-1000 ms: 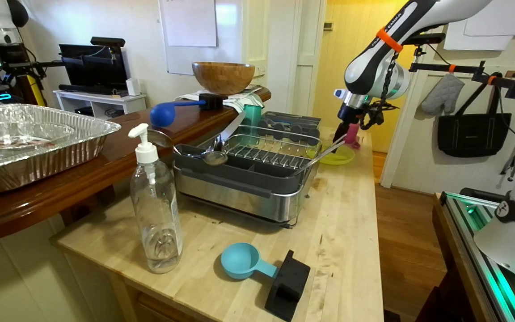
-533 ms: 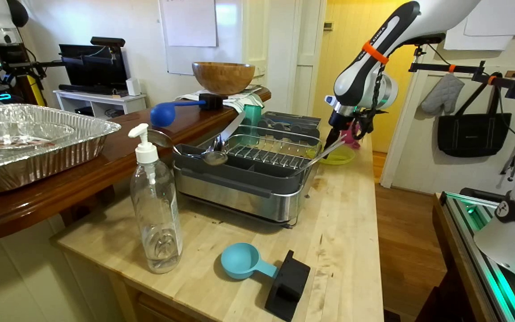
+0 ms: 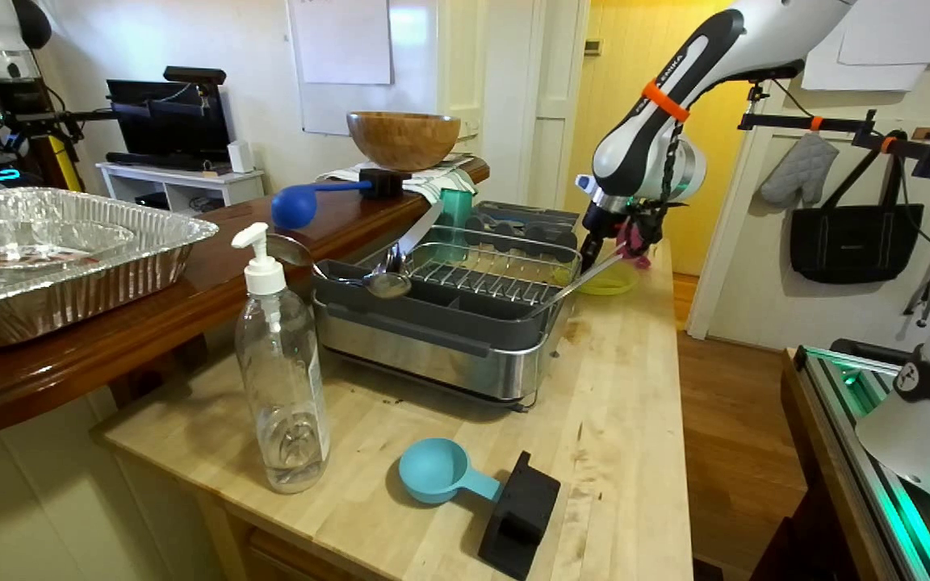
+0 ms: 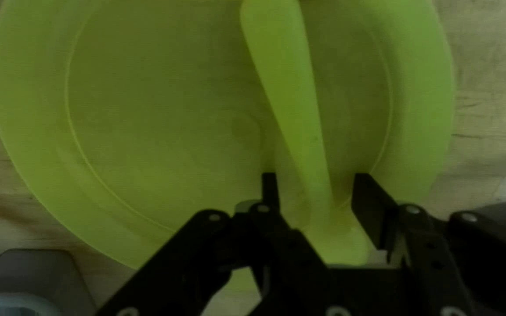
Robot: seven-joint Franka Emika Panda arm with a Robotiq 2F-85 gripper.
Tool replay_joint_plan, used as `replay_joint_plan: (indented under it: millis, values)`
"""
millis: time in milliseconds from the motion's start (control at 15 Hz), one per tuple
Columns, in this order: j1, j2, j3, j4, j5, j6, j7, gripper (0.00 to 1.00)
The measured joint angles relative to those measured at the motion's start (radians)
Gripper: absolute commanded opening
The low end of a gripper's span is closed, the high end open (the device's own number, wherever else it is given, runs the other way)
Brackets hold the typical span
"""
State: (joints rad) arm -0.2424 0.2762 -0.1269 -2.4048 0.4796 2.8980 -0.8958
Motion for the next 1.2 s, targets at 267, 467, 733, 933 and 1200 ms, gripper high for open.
replay_joint_plan:
  millis: [267,467,733,933,1200]
  values:
    - [-0.001,0.0,0.001,0.006,0.0,0.0,0.0,0.03]
    - [-0.001,0.0,0.0,0.006,-0.001,0.0,0.0,0.04]
    - [-0.001,-0.005,-0.008,0.007,-0.007,0.0,0.0,0.04]
    - [0.002,-0.037,-0.029,0.006,-0.048,0.0,0.0,0.04]
    - [0.021,-0.128,-0.07,-0.003,-0.175,0.0,0.003,0.04]
